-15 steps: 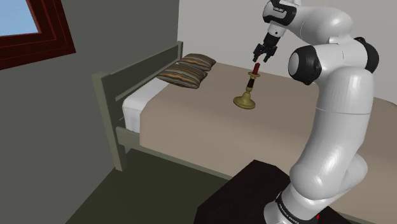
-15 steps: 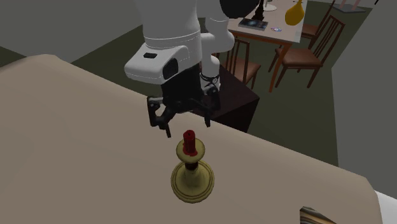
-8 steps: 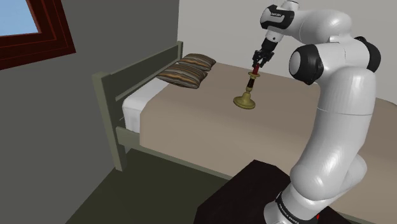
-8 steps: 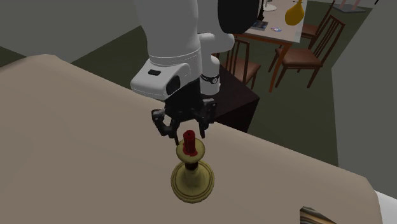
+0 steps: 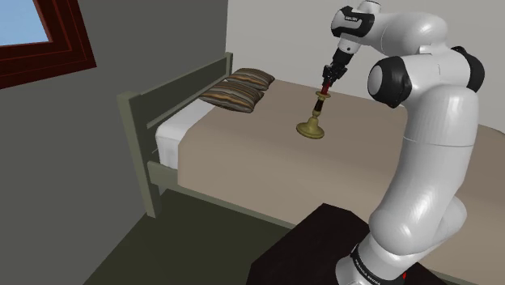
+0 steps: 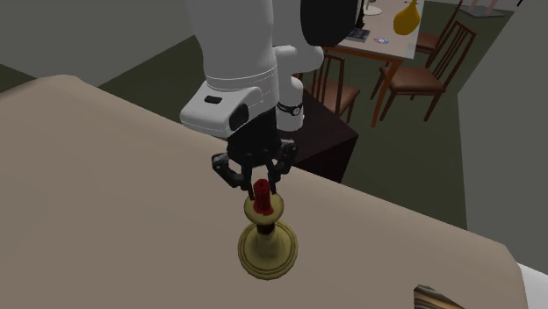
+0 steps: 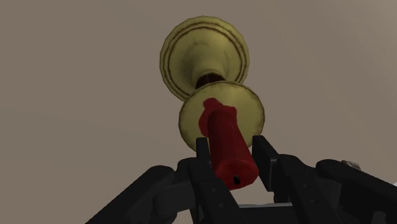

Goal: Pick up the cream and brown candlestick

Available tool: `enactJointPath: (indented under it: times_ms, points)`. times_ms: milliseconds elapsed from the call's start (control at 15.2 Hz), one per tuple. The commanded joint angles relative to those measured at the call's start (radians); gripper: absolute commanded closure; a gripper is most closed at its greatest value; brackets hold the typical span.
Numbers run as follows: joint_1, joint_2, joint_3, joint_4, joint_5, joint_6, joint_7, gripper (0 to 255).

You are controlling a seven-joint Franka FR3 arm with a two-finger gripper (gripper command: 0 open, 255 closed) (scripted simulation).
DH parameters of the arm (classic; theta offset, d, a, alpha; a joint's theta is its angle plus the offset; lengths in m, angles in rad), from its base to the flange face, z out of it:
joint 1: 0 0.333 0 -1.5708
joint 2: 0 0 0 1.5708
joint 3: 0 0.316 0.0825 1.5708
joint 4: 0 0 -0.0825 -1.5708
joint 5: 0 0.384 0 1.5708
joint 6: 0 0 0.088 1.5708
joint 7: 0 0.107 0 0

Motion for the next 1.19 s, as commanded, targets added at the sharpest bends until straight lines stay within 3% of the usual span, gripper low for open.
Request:
enactJointPath:
  times_ms: [0, 594, 990, 1122]
  points:
    - [-0.001, 0.000, 0.000, -0.003, 0.000, 0.001, -0.001, 255]
    - [-0.049, 0.056, 0.002, 0.204, 0.026, -0.152, 0.015, 255]
    - [-0.112, 0.130, 0.012, 0.411, 0.064, -0.283, 0.031, 255]
    - [-0.114, 0.133, 0.013, 0.418, 0.065, -0.287, 0.032, 255]
